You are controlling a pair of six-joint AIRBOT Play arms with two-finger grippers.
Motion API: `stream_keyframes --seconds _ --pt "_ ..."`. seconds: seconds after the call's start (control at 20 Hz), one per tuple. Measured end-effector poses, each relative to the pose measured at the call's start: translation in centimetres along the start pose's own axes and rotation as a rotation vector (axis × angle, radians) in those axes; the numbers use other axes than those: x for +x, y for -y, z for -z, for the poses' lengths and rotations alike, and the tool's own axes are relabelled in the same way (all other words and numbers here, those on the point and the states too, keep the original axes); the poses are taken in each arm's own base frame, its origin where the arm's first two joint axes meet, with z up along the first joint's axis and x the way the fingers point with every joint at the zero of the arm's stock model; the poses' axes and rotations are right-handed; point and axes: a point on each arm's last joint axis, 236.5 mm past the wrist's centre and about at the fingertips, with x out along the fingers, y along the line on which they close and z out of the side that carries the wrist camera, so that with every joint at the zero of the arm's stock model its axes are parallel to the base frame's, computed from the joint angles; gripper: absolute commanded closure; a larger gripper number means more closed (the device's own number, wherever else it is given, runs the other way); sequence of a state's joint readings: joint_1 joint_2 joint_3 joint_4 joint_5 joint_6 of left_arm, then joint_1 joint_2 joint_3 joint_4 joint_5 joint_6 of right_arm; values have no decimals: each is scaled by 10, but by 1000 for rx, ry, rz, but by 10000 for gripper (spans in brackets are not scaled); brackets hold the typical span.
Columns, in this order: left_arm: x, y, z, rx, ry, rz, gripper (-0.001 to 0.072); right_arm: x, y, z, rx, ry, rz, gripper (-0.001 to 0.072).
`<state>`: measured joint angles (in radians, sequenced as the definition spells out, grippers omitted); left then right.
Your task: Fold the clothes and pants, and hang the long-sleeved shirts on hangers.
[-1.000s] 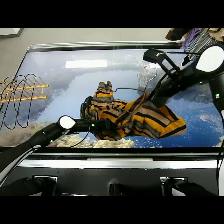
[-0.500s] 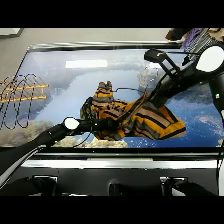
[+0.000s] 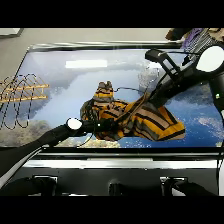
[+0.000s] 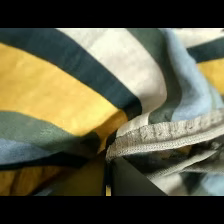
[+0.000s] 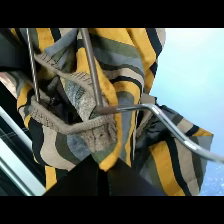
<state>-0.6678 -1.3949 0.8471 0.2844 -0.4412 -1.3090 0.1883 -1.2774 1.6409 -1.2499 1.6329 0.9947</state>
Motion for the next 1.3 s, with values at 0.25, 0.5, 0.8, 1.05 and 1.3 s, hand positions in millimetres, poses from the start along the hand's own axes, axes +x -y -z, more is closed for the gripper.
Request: stream_keyframes --seconds 0.25,0.5,0.8,1.05,1.3 --pt "-18 8 -34 38 6 27 692 4 -14 5 5 -58 -3 687" --pt "-41 1 -65 78 2 17 692 8 -22 14 23 -139 49 688" --pt "-57 -15 -82 67 2 -2 692 7 -27 21 40 -182 76 688" --pt "-63 -25 -89 68 3 -21 693 4 -30 24 49 -191 76 688" --pt "-67 -23 -96 88 15 -24 692 6 -32 25 56 -193 68 688"
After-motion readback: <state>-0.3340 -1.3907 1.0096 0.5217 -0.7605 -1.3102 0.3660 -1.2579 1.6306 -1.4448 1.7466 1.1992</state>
